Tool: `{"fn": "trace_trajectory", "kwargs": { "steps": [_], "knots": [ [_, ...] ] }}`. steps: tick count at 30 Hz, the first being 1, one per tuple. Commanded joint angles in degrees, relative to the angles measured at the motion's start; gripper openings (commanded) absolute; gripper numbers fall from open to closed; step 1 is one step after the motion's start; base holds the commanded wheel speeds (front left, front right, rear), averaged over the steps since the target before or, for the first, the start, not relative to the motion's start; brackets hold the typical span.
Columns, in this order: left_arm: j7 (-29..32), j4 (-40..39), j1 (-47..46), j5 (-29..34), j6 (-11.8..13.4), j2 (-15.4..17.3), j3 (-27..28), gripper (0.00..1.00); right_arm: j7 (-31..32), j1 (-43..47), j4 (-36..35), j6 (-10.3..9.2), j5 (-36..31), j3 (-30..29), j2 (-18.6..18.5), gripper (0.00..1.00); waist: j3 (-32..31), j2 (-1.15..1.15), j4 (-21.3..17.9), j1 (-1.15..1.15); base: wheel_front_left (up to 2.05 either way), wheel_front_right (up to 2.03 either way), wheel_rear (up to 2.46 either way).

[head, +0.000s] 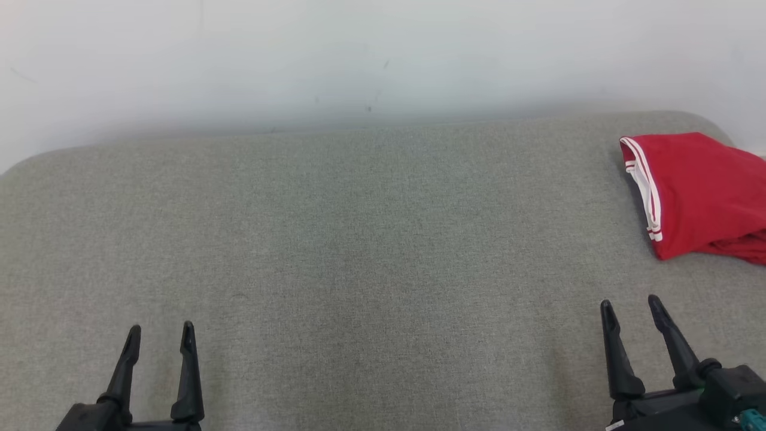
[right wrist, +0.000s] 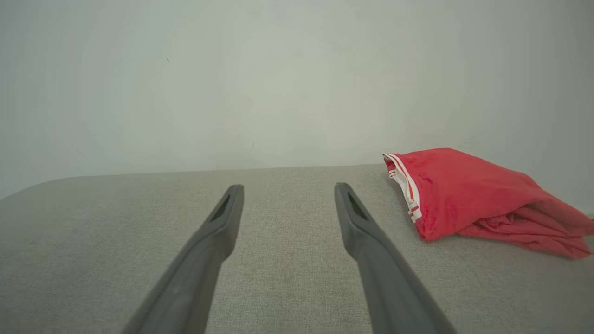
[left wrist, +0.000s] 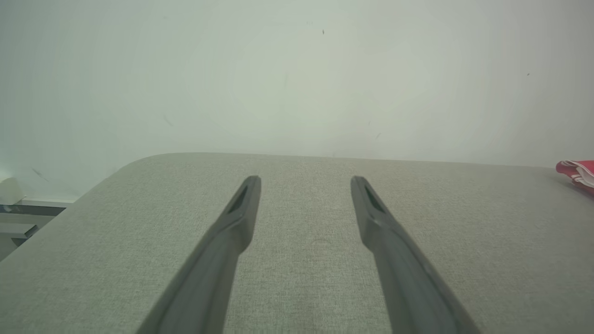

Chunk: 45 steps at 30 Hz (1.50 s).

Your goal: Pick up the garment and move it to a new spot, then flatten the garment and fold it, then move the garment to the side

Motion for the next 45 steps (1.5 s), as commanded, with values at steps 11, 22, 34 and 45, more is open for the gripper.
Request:
{"fn": "trace_trajectory", "kwargs": {
  "steps": [11, 22, 34, 45],
  "knots": [
    [0.0, 3.1, 2.4, -0.9, -0.8, -0.3, -0.3, 1.00, -0.4, 1.2, 3.1, -0.19, -0.3, 1.3, 1.1, 1.00, -2.7, 0.00, 0.6, 0.01, 0.00, 0.00, 0.00],
    [0.0, 3.5, 2.7, -0.2, -1.0, -0.2, -0.1, 1.00, -0.5, 0.4, 4.5, -0.18, -0.2, 1.9, 1.5, 1.00, -3.8, 0.00, 0.8, 0.01, 0.00, 0.00, 0.00],
    [2.9, 6.5, 0.9, -9.1, -1.1, -0.6, 0.5, 0.00, 2.0, 0.8, 6.4, -0.01, 8.1, 1.1, 2.3, 0.00, -3.9, 0.00, 0.7, 0.01, 0.00, 0.00, 0.00],
    [5.4, 6.8, -0.1, -20.9, -1.4, -0.5, 0.2, 0.00, 4.7, -0.4, 6.8, -0.02, 19.0, -0.1, 3.0, 0.00, -3.8, 0.00, 0.7, 0.01, 0.00, 0.00, 0.00]
  ]
}}
